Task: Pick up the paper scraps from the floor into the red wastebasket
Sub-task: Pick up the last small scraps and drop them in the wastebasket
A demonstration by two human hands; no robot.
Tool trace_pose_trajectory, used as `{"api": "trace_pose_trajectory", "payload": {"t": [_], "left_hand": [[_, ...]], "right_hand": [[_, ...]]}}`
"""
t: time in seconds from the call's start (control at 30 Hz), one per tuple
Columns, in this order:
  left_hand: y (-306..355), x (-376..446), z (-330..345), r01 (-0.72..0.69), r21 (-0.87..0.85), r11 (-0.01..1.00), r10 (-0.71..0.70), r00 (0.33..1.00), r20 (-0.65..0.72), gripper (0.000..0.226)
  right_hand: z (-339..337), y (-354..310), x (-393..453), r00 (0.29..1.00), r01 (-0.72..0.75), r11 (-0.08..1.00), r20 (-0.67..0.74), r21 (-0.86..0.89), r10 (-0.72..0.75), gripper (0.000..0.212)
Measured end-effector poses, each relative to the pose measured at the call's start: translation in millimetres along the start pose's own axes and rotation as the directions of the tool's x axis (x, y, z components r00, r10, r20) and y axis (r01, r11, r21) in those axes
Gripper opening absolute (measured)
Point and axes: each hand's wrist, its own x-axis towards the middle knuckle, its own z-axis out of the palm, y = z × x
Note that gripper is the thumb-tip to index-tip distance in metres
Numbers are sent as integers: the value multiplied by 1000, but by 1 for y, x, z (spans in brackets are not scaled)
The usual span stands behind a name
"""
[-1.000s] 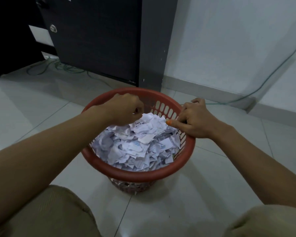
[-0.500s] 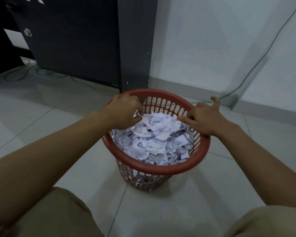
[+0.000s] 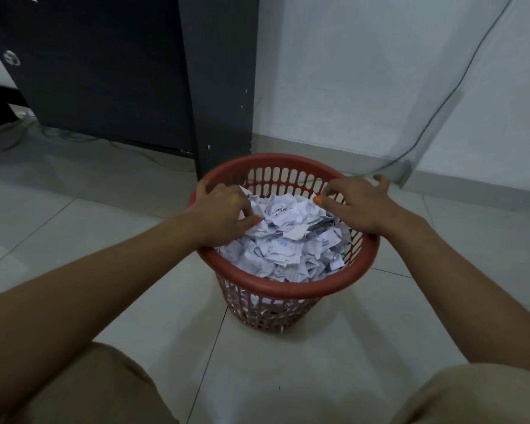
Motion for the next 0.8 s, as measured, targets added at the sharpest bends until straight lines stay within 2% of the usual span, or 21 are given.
{"api": "trace_pose_trajectory", "payload": {"t": [0.23,0.4,0.67,0.8], "left_hand": [[6,18,5,63,-77,995,-72,991,-109,24],[9,36,11,54,-94,994,-66,989,-132,26],[14,62,13,1,-198,980,-39,982,-186,16],[19,65,14,-5,-329,944,-88,959,-268,14]], "right_hand": [[-8,-24,-14,993,119,989,-28,92,-117,44],[-5,-36,-31,981,176,971,52,162,-186,47],[14,-35,-54,948,264,945,127,192,-291,83],[16,-25,-50,956,262,954,99,147,-278,86]]}}
